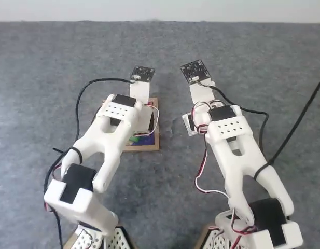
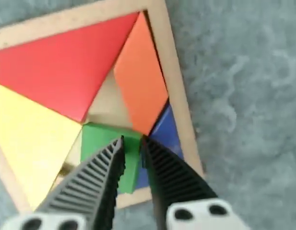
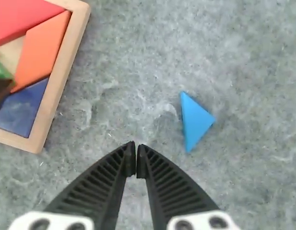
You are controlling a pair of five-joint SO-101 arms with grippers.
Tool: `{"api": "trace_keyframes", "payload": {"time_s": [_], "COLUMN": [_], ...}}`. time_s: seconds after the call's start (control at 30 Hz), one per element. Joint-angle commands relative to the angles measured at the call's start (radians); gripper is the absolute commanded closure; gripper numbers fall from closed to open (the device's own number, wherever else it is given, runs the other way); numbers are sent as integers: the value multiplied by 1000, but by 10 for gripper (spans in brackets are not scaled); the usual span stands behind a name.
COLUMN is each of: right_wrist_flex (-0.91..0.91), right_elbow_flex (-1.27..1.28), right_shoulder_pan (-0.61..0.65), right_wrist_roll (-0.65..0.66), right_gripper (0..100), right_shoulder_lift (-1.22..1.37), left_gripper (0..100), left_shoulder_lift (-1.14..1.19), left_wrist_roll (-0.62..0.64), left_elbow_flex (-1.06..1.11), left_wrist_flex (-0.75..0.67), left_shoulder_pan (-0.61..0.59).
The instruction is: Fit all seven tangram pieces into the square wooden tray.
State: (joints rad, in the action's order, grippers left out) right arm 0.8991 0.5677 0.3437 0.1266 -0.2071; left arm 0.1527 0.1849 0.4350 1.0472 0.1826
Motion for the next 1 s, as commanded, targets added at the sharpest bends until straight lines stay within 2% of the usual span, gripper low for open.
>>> {"api": "trace_keyframes", "payload": {"time_s": [0.0, 0.27, 0.4, 0.57, 0.73, 0.9, 0.97], "right_wrist_flex": [-16, -16, -18, -19, -96, -120, -133], "right_elbow_flex": [-3, -3, -5, -6, 49, 49, 49], "right_shoulder_pan": [-15, -16, -24, -88, -104, -84, -79], "right_wrist_roll": [8, 8, 18, 170, 242, 316, 359], "right_gripper": [992, 992, 992, 992, 991, 831, 803], "right_shoulder_lift": [-4, -4, -13, -13, 19, 70, 90], "left_gripper": [945, 947, 949, 949, 944, 875, 846], "left_shoulder_lift": [-44, -95, -140, -287, -486, -525, -525], "left_wrist_roll": [-55, -172, -157, -138, -80, -38, -35], "left_elbow_flex": [24, 41, 50, 104, 199, 254, 255], "left_wrist_flex": [32, 91, 95, 87, 46, -25, -20], "left_shoulder_pan": [-49, -25, -14, -71, -167, -244, -245]}}
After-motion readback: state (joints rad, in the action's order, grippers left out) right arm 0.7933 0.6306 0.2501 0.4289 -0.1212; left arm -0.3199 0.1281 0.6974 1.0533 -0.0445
